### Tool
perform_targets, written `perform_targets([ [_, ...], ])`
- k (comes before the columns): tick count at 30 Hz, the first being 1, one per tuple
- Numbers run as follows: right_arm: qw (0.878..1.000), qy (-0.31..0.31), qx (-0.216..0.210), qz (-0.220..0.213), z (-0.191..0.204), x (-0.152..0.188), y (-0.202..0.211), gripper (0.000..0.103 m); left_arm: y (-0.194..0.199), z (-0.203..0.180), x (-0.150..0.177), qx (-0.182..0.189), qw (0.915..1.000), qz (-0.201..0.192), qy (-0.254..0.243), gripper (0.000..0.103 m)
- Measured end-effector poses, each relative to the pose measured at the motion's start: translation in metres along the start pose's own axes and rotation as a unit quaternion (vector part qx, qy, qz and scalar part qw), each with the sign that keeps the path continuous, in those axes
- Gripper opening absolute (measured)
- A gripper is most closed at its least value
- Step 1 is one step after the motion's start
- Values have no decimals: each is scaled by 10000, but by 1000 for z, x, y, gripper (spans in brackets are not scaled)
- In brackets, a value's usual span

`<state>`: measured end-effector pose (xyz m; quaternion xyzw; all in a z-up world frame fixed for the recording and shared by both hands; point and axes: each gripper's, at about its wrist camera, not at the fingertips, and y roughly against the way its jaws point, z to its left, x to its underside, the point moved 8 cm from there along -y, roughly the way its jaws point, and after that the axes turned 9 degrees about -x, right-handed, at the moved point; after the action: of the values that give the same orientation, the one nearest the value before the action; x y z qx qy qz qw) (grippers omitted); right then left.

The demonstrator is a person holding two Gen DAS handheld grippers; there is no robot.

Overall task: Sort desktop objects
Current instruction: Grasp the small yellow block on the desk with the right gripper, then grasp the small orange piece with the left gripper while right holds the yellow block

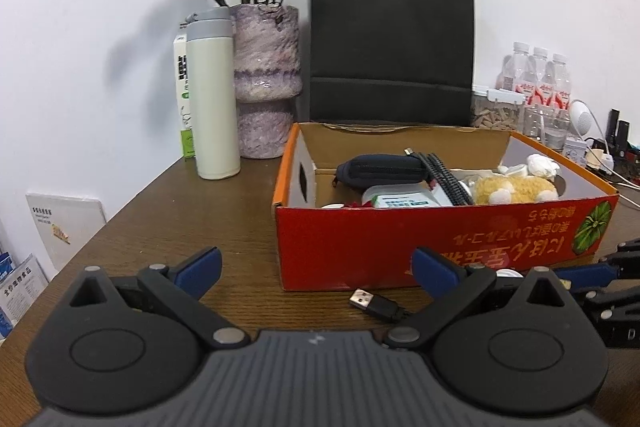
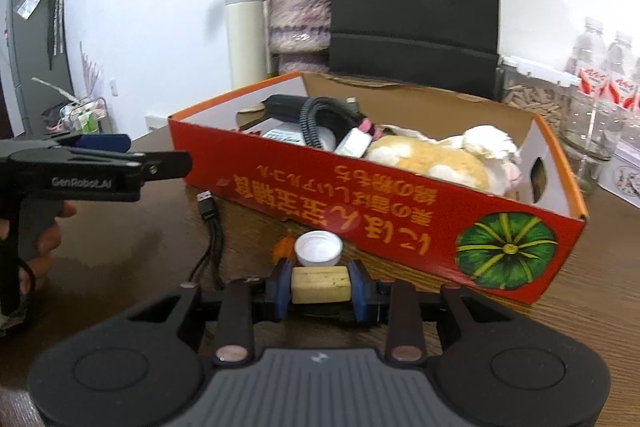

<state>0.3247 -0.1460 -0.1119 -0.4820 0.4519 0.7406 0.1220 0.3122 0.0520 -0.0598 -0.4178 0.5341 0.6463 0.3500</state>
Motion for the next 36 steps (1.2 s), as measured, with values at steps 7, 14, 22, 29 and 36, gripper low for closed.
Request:
perform_targets([
  [7, 9989, -213, 384, -148, -27, 5, 20, 29, 9, -34, 5, 491, 9983, 65, -303, 103],
  [14, 9961, -519, 698, -140, -57, 11, 31, 29, 8, -81, 13, 918, 9927, 393, -677, 99],
  [22, 9937, -817, 770, -29, -75, 17, 32, 29, -7, -100, 22, 1070, 9871, 935, -737, 77],
  [29, 9938, -788, 779, -12, -74, 17, 31, 29, -15, -96, 23, 1070, 9861, 1120, -595, 59],
  [36, 9943, -751, 753, 1, -71, 17, 31, 29, -20, -91, 20, 927, 9879, 1131, -510, 52],
])
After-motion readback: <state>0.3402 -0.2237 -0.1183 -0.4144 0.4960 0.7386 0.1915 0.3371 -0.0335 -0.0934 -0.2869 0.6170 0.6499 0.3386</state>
